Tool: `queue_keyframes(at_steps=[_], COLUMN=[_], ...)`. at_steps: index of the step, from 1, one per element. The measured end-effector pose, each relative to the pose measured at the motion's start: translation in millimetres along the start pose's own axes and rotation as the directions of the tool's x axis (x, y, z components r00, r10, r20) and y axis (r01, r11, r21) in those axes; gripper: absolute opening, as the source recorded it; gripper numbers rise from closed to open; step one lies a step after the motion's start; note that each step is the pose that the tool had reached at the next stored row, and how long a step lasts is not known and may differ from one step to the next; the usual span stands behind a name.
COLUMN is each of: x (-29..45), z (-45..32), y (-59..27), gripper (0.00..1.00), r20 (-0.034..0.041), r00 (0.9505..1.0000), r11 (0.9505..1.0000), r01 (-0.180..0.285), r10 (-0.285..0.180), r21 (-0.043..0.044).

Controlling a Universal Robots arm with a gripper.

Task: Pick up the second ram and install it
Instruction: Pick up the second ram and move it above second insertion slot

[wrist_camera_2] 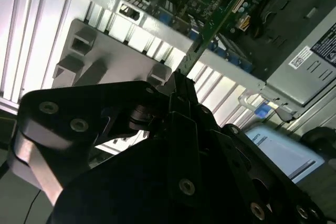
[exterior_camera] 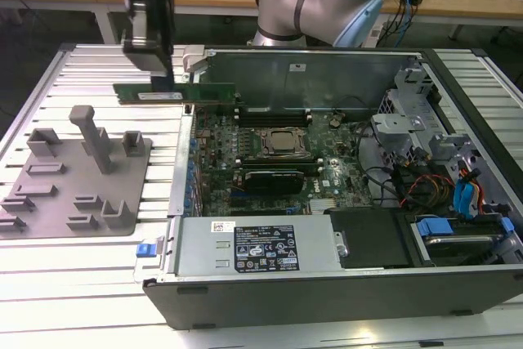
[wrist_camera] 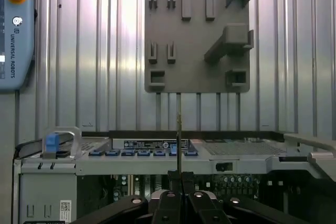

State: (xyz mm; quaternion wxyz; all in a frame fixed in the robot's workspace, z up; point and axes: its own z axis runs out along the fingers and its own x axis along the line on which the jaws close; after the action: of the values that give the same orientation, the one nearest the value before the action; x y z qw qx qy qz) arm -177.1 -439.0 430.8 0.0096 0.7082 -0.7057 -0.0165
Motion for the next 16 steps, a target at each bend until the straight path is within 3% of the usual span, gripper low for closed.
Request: queue_keyframes(at_steps=[5,7,11,15,16], x=[0.1,0.1,0.3,0.3,0.4], z=[-0.9,-1.2,-2.2,-2.8,-2.9], y=[-32.3,-41.4,-77.7,-96.7,-105.5], gripper=[0.09,0.09,0.09,0.09,0.09], r20=[0.0001,0.0001,0.0001,0.0000,0.0001], r00=[1.0000,1.0000,1.0000,1.0000,1.0000], r11=[1.0000,1.0000,1.0000,1.0000,1.0000], r01=[0.000,0.000,0.000,0.000,0.000], r10=[0.000,0.000,0.000,0.000,0.000], r21=[0.0001,0.0000,0.0001,0.0000,0.0001])
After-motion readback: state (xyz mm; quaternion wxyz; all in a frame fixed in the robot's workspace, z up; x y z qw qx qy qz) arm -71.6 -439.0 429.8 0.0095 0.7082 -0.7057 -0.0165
